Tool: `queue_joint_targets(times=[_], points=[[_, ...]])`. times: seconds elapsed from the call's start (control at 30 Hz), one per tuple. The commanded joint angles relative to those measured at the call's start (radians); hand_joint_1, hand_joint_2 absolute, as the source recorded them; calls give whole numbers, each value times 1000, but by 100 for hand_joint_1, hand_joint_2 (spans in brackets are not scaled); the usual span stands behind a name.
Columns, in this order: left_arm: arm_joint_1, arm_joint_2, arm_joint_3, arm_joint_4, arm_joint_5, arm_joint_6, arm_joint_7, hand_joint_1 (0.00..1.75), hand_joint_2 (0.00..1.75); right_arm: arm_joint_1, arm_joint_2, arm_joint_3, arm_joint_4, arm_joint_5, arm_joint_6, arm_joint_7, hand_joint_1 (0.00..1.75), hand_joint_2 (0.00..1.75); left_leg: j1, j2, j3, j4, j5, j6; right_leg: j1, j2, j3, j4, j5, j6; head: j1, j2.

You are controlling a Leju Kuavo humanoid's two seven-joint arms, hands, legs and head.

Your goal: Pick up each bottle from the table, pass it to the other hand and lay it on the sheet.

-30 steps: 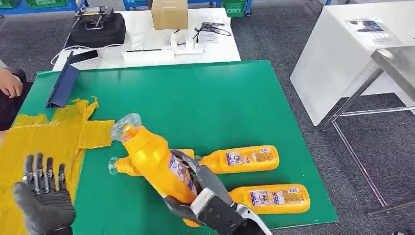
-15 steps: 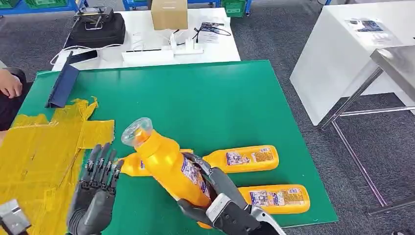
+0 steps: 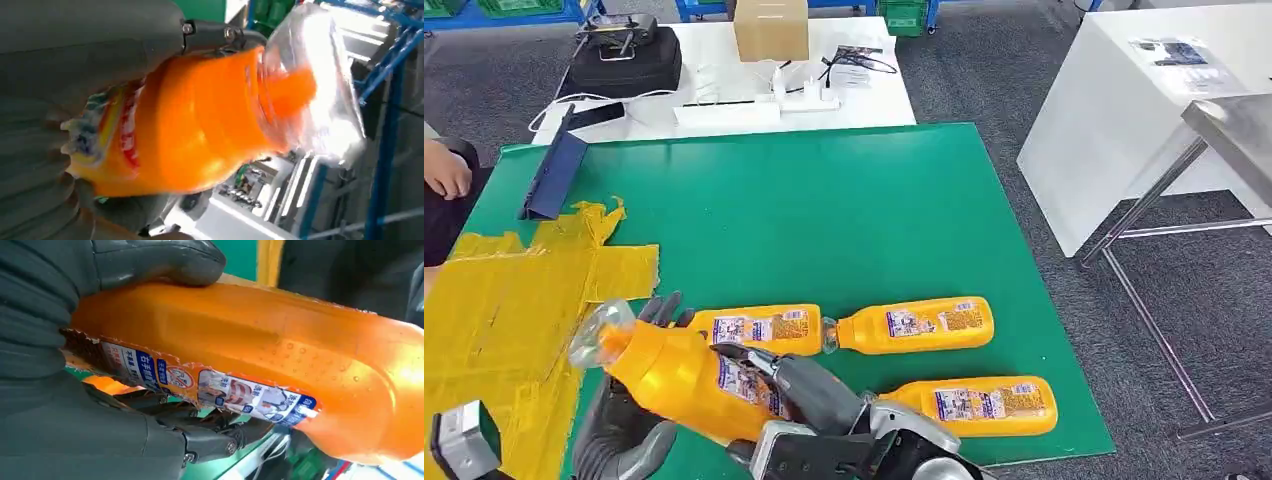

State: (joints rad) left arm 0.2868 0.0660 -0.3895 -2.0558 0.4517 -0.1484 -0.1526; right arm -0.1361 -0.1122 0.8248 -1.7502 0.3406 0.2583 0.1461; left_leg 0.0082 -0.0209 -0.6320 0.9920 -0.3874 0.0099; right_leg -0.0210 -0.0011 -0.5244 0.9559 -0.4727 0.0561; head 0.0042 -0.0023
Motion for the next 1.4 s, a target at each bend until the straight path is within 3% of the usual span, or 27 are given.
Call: queue_joint_targets(times=[0.03, 0.37, 0.4, 0.87, 0.93, 0.97, 1.03, 1.07, 1.2, 1.23, 1.3, 1.33, 1.4], points=[[-8, 22, -26, 89, 4, -47, -38, 0, 175, -78, -67, 158, 177, 10, 4, -97, 175, 175, 0, 3, 4, 0, -2, 0, 1, 1, 4, -1, -1, -3, 0, 0], [-26, 10, -19, 100, -47, -9, -33, 0, 175, -146, -41, 224, 220, 5, 22, -139, 175, 175, 0, 3, 2, -1, -1, -1, 1, 1, 2, -1, 0, -2, 0, 0], [-26, 11, -19, 99, -52, -6, -33, 175, 175, -146, -42, 225, 218, 5, 22, -140, 175, 175, 1, 3, 2, -1, -1, -1, 1, 1, 2, -1, 0, -3, 0, 0], [-22, 7, -22, 93, -87, -4, -59, 175, 175, -133, -38, 207, 210, -7, 4, -133, 175, 175, 1, 1, 3, 0, -1, -1, 1, -1, 3, -1, -1, -3, 0, 0], [-6, 6, -10, 66, -113, 27, -70, 175, 175, -71, -72, 173, 127, 29, -31, -92, 175, 175, 1, 0, 2, 0, -2, -1, 2, -2, 3, -1, -2, -3, 0, 0], [-4, 3, -6, 60, -131, 39, -68, 175, 175, -63, -73, 168, 115, 39, -38, -86, 150, 175, 1, 0, 2, 0, -2, 0, 2, -2, 4, -1, -2, -3, 0, 0], [-8, -18, 11, 38, -228, 95, -67, 175, 175, -33, -55, 129, 87, 97, -82, -58, 150, 175, 1, -1, 0, 0, -1, 0, 1, -3, 1, -1, -1, -2, 0, 0], [-11, -25, 20, 34, -270, 117, -64, 175, 175, -25, -46, 116, 82, 119, -99, -50, 0, 175, 1, -1, 1, 1, -2, 0, 1, -3, 2, 0, -2, -2, 0, 0], [-25, -50, 48, 27, -402, 171, -48, 175, 175, -10, -28, 83, 73, 141, -106, -26, 0, 175, 0, -1, 0, 1, -1, 0, 1, -2, 0, 0, -1, -2, 0, 0], [-86, -99, 82, -6, -522, 203, 11, 175, 175, -26, 5, 70, 10, 142, -77, 55, 0, 175, 1, 0, 1, 2, -2, -1, 1, -2, 2, 1, -2, -3, 0, 0], [-134, -142, 144, -26, -735, 242, 69, 175, 175, -8, 0, 42, -41, 150, -90, 88, 0, 175, 1, -1, -3, 4, -1, -1, 1, -3, -2, 4, -2, -3, 0, 0], [-125, -138, 197, -25, -919, 280, 89, 175, 175, 105, -96, -18, -94, 178, -131, 17, 0, 175, 1, -1, -3, 5, -2, -1, 2, -4, -2, 5, -2, -4, 0, 0], [-92, -155, 262, -18, -898, 234, 23, 175, 175, 195, -145, -90, -84, 202, -141, -106, 0, 175, 1, -7, -2, 1, 0, 0, 1, -8, 2, -1, -2, -2, 0, 0]])
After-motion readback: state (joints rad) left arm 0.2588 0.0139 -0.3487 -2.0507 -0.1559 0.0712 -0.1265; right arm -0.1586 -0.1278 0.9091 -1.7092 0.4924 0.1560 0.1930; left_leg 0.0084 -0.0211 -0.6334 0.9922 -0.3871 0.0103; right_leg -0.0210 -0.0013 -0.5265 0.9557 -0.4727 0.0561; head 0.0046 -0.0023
